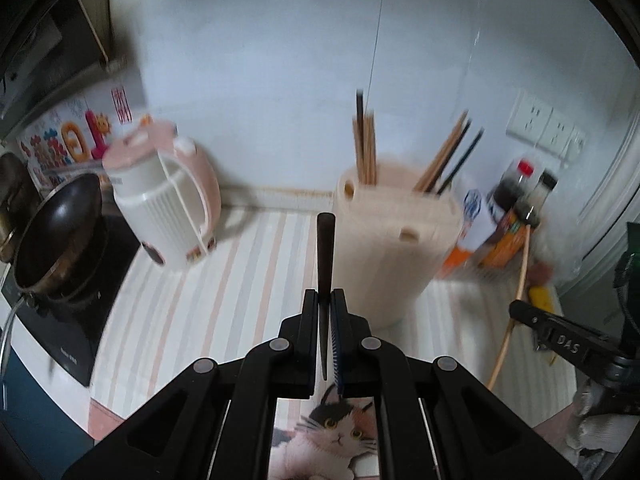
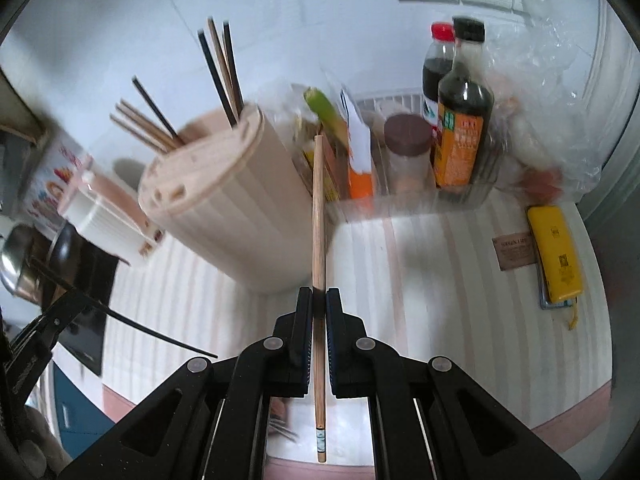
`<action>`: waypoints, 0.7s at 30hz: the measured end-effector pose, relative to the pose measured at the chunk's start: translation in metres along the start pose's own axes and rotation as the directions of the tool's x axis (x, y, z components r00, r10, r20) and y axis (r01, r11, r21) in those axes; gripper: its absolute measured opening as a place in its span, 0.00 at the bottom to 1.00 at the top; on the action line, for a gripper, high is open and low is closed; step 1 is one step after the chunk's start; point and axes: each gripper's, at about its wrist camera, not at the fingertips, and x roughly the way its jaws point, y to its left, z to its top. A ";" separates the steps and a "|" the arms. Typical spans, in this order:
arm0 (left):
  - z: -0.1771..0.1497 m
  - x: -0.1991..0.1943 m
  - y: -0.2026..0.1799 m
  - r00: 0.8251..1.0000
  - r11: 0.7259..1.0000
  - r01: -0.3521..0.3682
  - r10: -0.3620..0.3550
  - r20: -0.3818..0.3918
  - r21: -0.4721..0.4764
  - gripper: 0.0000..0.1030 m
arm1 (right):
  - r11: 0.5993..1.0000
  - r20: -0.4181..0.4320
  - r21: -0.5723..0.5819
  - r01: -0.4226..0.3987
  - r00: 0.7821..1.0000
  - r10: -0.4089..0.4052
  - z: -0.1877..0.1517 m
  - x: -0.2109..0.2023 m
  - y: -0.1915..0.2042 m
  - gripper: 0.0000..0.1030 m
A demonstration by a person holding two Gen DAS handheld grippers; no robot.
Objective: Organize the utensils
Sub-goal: 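Lift both held chopsticks up over the beige holder, then open both grippers to drop the chopsticks into the holder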
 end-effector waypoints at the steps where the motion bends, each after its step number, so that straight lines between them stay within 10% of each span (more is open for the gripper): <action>1: 0.006 -0.007 0.000 1.000 1.000 0.004 -0.004 0.018 -0.001 0.03 | 1.000 0.009 0.003 -0.009 1.000 0.009 0.005 -0.005 0.001 0.06; 21: 0.149 -0.073 -0.032 0.965 0.991 0.131 -0.131 0.225 0.017 0.03 | 0.986 0.332 0.006 -0.166 0.931 0.155 0.155 -0.084 0.061 0.06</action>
